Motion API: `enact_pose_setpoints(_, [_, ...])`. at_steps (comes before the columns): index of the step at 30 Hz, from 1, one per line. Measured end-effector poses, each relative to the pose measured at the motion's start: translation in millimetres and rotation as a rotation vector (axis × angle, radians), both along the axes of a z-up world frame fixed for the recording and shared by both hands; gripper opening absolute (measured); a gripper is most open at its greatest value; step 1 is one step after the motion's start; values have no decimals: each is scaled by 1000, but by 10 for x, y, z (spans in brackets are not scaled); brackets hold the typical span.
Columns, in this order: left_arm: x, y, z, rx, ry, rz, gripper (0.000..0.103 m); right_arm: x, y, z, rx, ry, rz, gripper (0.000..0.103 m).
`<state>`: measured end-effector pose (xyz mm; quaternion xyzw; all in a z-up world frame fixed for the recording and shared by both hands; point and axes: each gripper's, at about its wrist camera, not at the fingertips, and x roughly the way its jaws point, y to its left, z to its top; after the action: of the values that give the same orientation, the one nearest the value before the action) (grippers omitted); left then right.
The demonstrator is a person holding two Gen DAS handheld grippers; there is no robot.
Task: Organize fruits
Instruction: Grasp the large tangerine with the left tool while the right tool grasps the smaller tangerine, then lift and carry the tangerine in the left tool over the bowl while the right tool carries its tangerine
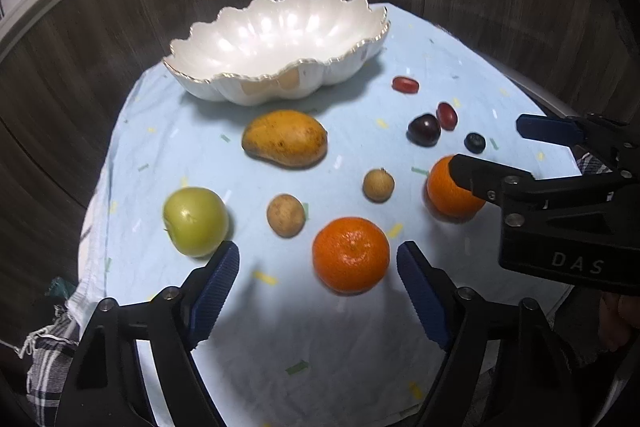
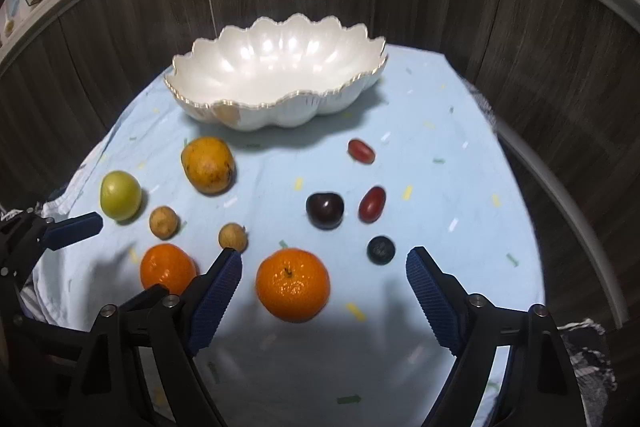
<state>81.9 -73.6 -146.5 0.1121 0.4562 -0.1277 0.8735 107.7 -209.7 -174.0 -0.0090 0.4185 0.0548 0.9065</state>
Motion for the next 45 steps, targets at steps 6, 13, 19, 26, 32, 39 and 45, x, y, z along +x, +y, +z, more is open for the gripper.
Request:
enact_pose_setpoints(6, [11, -71, -103, 2, 20, -27, 79, 29, 30, -101, -1, 26, 10, 81])
enact_pose_setpoints(13, [61, -93, -222, 7, 44, -27, 65, 76, 102, -192, -1, 54, 45, 69])
enact_pose_setpoints(19, [73, -98, -247, 3, 35, -23, 60, 112, 111, -262, 17, 83, 62, 54])
enact_pose_setpoints(26, [78, -140, -273, -16, 37, -46, 47, 114, 126, -276, 30, 85, 71, 48])
enact_pose_setpoints(32, [86, -131, -246, -17, 32, -42, 44, 105, 122, -262, 24, 80, 64, 47])
enact_pose_setpoints(39, [52, -116, -157, -9, 2, -45, 44, 79, 62, -203, 27, 62, 40, 47])
enact_pose_setpoints(45, [40, -92, -24, -12, -31, -43, 43, 32, 75, -106, 17, 43, 38, 47])
